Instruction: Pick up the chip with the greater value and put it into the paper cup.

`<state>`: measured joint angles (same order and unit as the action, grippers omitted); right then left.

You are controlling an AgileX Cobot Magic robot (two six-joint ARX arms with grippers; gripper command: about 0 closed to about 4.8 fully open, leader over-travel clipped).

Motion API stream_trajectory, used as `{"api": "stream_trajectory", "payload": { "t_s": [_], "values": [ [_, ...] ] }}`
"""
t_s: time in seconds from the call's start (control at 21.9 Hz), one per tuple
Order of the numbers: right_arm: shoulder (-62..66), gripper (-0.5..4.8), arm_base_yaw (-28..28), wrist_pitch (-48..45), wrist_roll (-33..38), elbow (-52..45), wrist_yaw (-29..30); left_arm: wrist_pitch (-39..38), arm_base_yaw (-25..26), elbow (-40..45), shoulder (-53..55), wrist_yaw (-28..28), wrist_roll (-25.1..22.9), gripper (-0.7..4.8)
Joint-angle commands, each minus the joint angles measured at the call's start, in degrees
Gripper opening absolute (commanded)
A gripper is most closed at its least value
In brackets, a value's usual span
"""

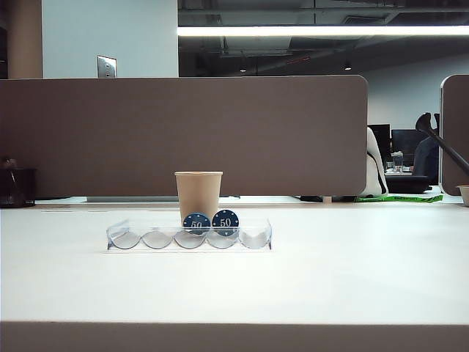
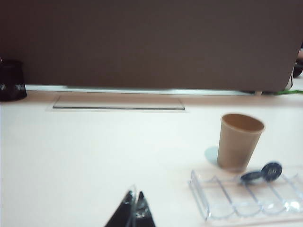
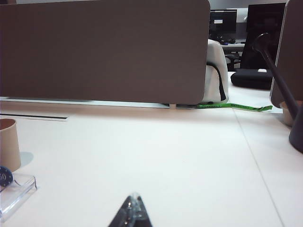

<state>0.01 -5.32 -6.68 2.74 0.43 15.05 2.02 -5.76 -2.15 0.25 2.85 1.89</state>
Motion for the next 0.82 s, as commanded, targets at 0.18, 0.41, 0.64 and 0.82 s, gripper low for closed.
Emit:
{"api": "stream_trajectory", "payload": {
  "t_s": [0.18,0.41,0.64,0.82],
  "values": [
    [0.0,-0.01,0.0,-0.5,0.0,-0.1,0.1,0.7,0.0,1.7,0.0,0.3,-5.2,-0.06],
    [0.0,-0.01,0.0,-0.3,0.0,-0.1,0.1,-0.3,0.0,1.7,0.0,2.6,-8.0,-0.06],
    [0.0,-0.01,0.0,0.8,0.0,-0.1,0.1,-1.1,0.0,1.7,0.0,-1.9,-10.2,-0.06],
    [0.0,-0.01,0.0,0.9,0.0,-0.1,0.1,-0.6,0.0,1.7,0.0,-4.8,-10.0,-0.06]
  ]
}}
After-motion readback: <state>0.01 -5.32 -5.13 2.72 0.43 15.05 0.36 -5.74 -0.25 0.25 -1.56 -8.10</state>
